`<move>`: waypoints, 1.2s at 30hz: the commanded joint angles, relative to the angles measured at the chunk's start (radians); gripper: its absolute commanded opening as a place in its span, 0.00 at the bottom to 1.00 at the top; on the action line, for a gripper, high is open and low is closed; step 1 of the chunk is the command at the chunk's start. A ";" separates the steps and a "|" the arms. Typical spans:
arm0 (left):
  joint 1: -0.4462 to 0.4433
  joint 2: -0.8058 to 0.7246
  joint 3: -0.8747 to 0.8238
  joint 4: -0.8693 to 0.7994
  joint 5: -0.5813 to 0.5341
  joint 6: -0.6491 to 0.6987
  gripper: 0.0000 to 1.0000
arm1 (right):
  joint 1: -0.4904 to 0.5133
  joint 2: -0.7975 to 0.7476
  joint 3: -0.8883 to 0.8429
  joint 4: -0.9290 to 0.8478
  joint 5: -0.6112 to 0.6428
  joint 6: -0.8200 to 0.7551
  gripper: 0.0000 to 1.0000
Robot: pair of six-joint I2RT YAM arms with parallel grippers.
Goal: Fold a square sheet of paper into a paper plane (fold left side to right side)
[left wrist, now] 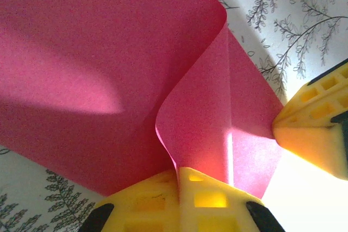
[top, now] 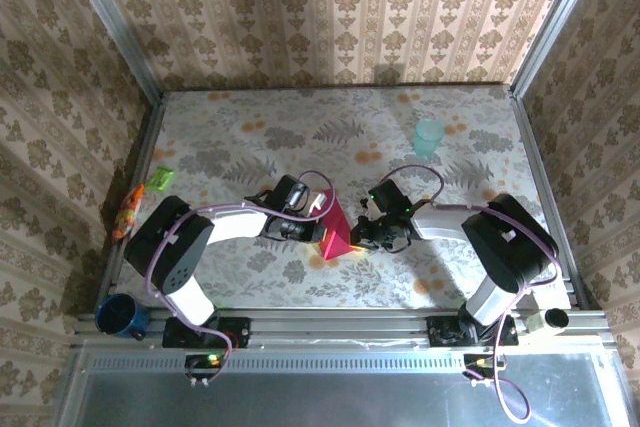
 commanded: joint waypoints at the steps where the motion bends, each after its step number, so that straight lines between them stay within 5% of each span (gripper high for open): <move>1: 0.009 0.027 -0.014 -0.015 -0.017 0.023 0.00 | 0.012 0.054 -0.016 -0.101 0.063 -0.002 0.00; 16: -0.004 0.052 -0.017 -0.036 -0.049 0.043 0.00 | 0.011 -0.044 0.017 0.056 -0.069 0.072 0.00; 36: -0.010 0.057 -0.004 -0.049 -0.050 0.052 0.00 | 0.063 0.139 0.145 0.171 -0.054 0.141 0.00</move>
